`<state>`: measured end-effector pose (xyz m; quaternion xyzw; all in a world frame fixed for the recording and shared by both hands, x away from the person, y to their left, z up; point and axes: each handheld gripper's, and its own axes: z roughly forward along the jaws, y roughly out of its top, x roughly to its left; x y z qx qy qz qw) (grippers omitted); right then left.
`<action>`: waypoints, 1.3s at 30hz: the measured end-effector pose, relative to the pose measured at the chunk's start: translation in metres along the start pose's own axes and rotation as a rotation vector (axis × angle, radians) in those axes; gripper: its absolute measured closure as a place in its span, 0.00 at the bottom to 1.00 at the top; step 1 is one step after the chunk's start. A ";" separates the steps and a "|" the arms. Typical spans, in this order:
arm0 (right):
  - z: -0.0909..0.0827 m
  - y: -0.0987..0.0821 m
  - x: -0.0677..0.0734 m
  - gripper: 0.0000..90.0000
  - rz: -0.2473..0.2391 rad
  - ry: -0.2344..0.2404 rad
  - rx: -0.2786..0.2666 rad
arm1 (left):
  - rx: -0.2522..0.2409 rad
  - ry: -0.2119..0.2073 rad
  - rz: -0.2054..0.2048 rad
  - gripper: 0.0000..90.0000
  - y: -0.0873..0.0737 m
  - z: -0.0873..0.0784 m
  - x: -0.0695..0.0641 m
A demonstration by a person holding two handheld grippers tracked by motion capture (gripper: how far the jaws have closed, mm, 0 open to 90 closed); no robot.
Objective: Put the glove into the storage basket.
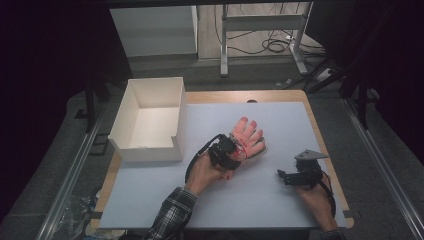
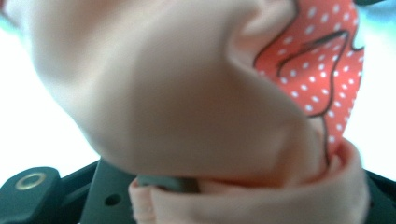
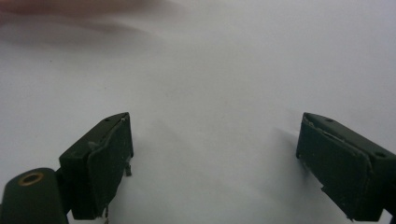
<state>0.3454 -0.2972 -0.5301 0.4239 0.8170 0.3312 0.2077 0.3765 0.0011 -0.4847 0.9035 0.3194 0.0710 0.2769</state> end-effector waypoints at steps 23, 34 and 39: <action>0.000 0.000 0.000 0.12 0.002 -0.001 -0.003 | -0.048 0.058 -0.095 0.57 0.026 -0.054 0.035; 0.000 0.000 0.000 0.12 0.002 -0.001 -0.004 | -0.054 0.101 -0.149 0.57 0.037 -0.084 0.061; 0.000 0.000 0.000 0.12 0.000 -0.001 -0.004 | -0.074 0.129 -0.185 0.56 0.038 -0.105 0.076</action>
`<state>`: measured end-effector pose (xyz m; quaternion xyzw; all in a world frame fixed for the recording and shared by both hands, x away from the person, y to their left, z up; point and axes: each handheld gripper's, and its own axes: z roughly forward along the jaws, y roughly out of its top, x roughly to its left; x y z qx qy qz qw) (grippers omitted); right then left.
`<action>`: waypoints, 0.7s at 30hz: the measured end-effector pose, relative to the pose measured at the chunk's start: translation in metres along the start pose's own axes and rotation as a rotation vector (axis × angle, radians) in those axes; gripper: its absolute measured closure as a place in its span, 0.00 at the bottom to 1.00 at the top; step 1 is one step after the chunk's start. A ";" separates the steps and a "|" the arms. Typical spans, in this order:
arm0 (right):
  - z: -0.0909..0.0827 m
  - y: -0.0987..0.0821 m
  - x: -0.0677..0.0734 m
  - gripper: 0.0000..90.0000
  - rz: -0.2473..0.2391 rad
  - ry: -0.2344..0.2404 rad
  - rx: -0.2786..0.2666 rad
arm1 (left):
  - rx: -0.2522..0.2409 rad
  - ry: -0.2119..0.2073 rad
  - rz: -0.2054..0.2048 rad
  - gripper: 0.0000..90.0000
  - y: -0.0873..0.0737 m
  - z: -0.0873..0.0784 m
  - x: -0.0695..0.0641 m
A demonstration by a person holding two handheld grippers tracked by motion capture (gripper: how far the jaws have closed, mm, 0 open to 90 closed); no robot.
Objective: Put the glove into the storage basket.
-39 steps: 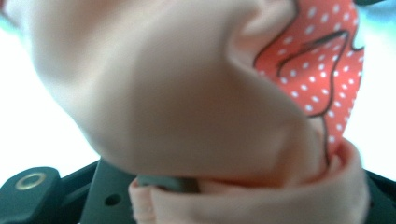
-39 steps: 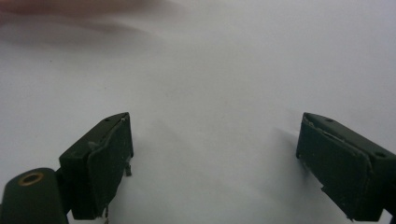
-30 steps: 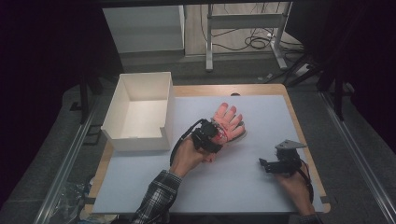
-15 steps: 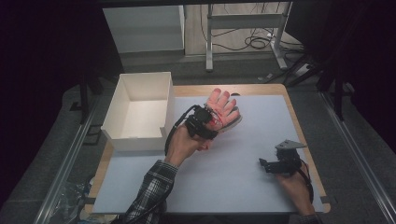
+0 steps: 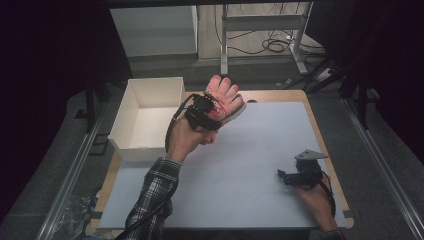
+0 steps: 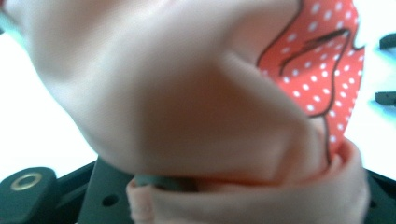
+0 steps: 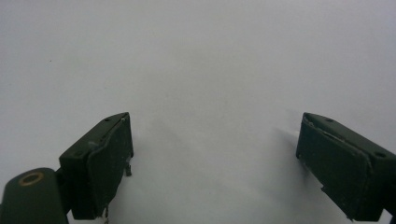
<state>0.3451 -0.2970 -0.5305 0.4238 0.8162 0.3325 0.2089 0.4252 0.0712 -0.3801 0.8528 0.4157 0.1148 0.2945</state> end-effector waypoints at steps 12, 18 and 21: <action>0.000 0.000 0.000 0.12 -0.001 0.000 0.000 | -0.027 0.076 -0.078 0.56 0.004 -0.029 0.035; 0.000 0.000 0.000 0.12 -0.001 0.000 0.000 | -0.045 0.132 -0.111 0.56 0.000 -0.044 0.052; 0.000 0.000 0.000 0.12 -0.001 0.000 0.000 | -0.046 0.148 -0.122 0.56 -0.002 -0.048 0.058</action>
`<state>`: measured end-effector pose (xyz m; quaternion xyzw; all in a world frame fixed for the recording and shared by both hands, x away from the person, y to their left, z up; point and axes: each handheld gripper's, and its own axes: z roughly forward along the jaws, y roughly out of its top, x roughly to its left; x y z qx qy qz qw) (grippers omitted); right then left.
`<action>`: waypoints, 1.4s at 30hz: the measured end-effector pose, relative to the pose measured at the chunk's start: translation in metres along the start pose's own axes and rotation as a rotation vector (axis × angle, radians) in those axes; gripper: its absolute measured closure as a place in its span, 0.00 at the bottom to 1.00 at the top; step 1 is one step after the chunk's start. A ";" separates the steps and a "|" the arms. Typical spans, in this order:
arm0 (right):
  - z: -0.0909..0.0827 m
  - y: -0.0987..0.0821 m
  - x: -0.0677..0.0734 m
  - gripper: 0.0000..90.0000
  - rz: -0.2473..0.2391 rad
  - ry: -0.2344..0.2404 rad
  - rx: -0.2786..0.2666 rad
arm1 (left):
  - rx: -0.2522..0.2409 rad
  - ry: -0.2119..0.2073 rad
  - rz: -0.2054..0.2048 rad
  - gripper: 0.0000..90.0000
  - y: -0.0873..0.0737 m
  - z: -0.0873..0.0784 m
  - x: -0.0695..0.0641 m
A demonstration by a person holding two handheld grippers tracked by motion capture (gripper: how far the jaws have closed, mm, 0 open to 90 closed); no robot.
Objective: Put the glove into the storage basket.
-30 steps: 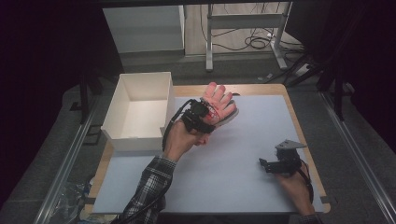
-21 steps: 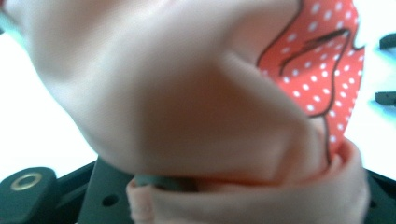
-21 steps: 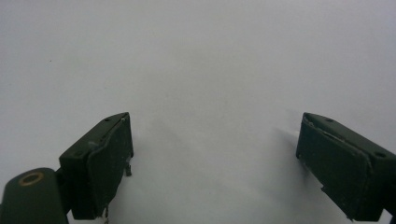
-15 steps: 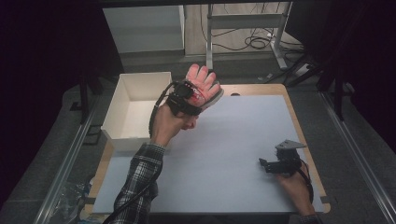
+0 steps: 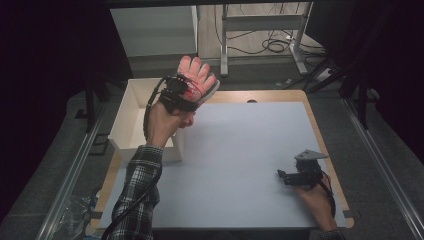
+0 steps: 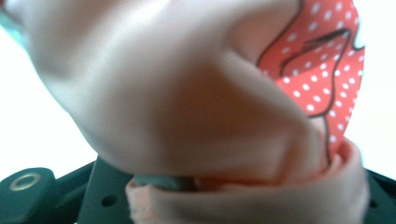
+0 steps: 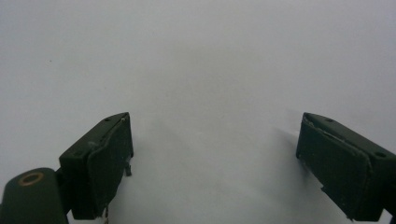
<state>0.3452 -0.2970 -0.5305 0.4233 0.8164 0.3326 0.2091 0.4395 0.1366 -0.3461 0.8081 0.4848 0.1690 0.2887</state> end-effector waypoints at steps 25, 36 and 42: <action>0.000 0.000 0.000 0.12 0.002 -0.001 -0.001 | 0.001 0.149 -0.198 0.54 -0.049 0.011 0.077; 0.000 0.000 0.000 0.12 0.002 -0.001 -0.001 | 0.029 0.170 -0.256 0.54 -0.067 0.052 0.089; 0.000 0.000 0.000 0.12 0.001 -0.001 -0.001 | 0.064 0.166 -0.270 0.52 -0.071 0.077 0.091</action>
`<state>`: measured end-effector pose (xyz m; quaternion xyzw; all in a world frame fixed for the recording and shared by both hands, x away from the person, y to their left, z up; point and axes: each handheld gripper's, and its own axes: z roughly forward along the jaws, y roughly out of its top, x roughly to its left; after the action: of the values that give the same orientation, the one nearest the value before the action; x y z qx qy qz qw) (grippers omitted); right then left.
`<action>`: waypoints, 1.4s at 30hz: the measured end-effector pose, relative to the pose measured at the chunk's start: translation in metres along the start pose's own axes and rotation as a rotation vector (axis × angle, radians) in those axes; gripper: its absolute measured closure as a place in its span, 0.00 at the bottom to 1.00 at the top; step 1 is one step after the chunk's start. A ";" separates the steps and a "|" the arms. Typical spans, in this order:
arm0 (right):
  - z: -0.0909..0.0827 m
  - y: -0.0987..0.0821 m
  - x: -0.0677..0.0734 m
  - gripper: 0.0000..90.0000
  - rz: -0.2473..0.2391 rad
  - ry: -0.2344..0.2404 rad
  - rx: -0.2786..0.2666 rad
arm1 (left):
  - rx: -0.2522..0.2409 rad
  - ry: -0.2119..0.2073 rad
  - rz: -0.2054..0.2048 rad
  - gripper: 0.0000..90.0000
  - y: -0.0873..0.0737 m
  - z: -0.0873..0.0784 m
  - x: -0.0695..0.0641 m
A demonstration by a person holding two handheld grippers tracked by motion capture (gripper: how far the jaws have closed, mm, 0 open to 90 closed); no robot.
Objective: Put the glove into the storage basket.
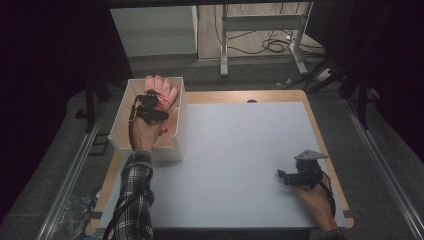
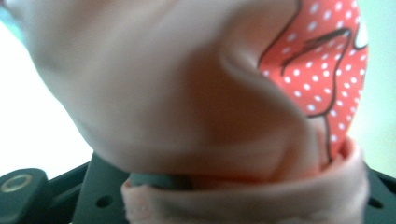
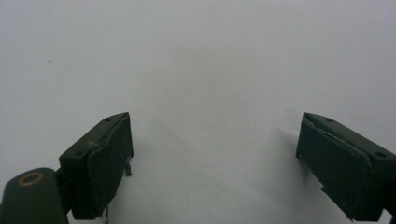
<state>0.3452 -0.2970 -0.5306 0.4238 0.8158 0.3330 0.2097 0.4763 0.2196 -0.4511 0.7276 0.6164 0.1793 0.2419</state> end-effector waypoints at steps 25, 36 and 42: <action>0.000 0.000 0.000 0.12 -0.001 0.000 -0.001 | 0.184 0.055 0.042 0.26 -0.001 0.047 -0.010; 0.000 0.000 0.000 0.12 -0.001 -0.001 -0.001 | 0.195 0.047 0.009 0.10 0.000 0.043 -0.008; 0.000 0.000 0.000 0.12 -0.001 -0.001 -0.001 | 0.163 0.025 0.002 0.07 0.005 0.028 -0.007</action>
<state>0.3451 -0.2970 -0.5306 0.4235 0.8158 0.3329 0.2103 0.4945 0.2080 -0.4707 0.7434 0.6310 0.1377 0.1739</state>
